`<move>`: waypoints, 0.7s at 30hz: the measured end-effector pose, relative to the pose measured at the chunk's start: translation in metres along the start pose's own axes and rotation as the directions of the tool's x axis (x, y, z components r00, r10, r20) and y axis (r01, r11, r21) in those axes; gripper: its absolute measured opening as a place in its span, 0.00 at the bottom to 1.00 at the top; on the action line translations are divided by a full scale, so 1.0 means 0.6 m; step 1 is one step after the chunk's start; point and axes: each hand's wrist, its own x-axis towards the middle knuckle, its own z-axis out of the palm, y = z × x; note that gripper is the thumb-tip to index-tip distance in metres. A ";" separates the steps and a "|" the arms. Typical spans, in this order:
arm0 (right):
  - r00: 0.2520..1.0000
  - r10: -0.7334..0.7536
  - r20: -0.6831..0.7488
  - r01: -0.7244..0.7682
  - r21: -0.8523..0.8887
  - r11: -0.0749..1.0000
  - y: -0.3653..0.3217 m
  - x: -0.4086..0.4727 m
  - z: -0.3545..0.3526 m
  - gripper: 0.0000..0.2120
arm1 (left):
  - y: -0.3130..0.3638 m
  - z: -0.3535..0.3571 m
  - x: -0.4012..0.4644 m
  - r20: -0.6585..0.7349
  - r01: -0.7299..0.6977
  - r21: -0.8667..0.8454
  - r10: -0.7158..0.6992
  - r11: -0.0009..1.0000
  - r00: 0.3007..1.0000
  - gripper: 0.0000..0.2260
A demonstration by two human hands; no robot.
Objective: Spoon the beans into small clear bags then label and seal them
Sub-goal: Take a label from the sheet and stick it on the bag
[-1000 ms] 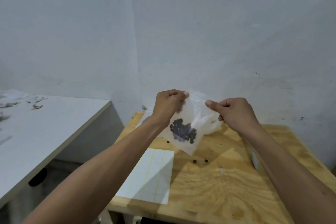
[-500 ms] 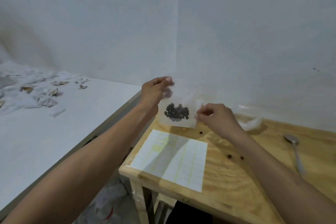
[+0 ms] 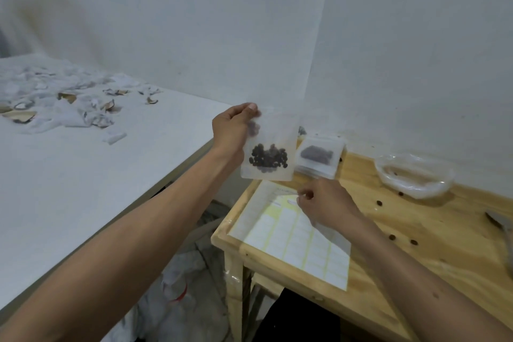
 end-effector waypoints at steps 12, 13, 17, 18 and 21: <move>0.992 0.081 -0.095 -0.085 -0.035 0.996 -0.029 -0.024 0.004 0.14 | -0.019 0.006 0.002 0.014 0.040 0.009 -0.040 0.999 0.999 0.07; 0.990 0.102 -0.095 -0.104 -0.016 0.994 -0.029 -0.022 0.004 0.14 | -0.019 0.007 0.000 0.015 0.040 0.012 -0.040 0.999 0.999 0.07; 0.988 0.141 -0.056 -0.140 0.030 0.990 -0.031 -0.015 0.001 0.13 | -0.018 0.005 -0.005 0.022 0.043 0.013 -0.043 0.999 0.999 0.06; 0.990 0.139 -0.033 -0.138 0.021 0.990 -0.030 -0.014 0.001 0.14 | -0.017 0.005 -0.006 0.027 0.044 0.015 -0.044 0.999 0.999 0.06; 0.993 0.112 0.046 -0.112 -0.006 0.994 -0.029 -0.011 0.000 0.17 | -0.017 0.005 -0.014 0.056 0.047 0.022 -0.048 0.999 0.997 0.04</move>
